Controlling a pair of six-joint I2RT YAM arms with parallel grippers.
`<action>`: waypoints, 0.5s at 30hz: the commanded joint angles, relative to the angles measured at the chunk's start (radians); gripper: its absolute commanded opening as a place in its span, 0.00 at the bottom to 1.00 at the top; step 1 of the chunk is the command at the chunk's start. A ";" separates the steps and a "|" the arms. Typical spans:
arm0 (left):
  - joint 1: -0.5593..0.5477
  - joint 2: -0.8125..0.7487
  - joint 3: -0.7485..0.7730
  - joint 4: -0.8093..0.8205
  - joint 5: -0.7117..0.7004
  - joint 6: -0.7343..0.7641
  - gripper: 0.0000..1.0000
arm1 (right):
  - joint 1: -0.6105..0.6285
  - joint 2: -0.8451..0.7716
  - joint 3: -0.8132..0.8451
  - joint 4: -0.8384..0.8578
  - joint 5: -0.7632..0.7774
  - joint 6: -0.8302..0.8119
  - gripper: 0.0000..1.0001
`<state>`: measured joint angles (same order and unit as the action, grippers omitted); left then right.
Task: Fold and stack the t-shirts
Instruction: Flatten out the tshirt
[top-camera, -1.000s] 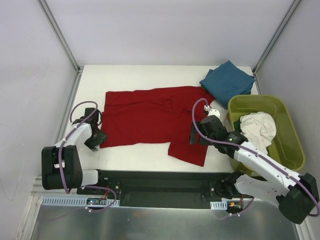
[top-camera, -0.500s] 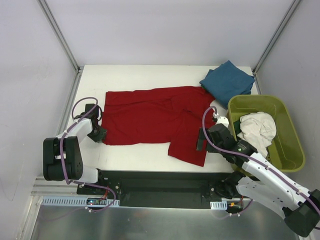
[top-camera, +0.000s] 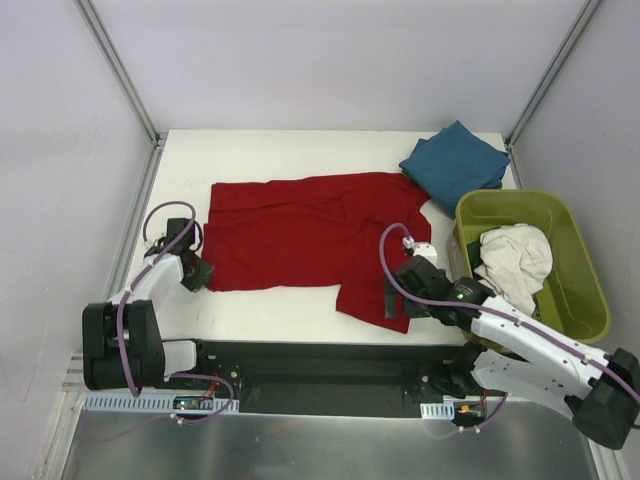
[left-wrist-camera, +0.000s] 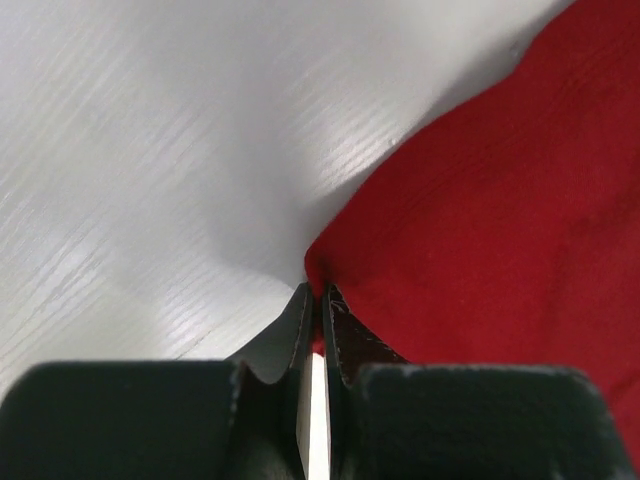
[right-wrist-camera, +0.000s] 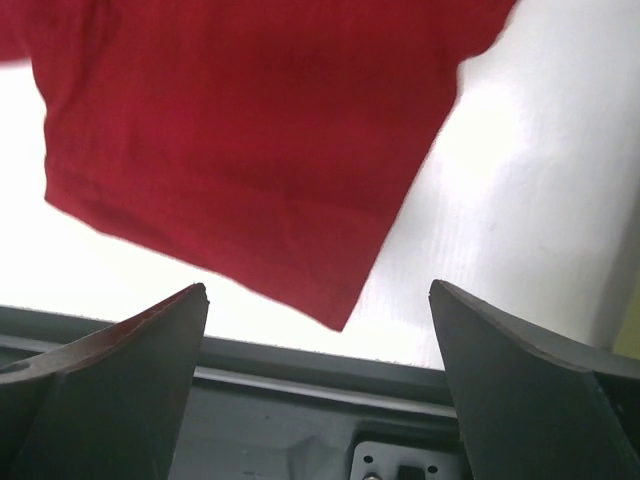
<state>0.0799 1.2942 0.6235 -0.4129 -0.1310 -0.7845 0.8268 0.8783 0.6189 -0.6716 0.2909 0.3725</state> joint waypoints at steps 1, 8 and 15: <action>0.001 -0.153 -0.057 0.002 0.021 0.027 0.00 | 0.089 0.108 0.057 -0.039 0.007 0.075 0.97; 0.001 -0.303 -0.087 -0.007 0.019 0.030 0.00 | 0.118 0.280 0.051 -0.011 0.040 0.099 0.85; 0.001 -0.299 -0.074 -0.020 0.025 0.027 0.00 | 0.101 0.390 0.051 0.067 -0.032 0.052 0.61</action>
<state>0.0795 1.0012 0.5461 -0.4175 -0.1120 -0.7692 0.9409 1.2259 0.6453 -0.6411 0.2905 0.4358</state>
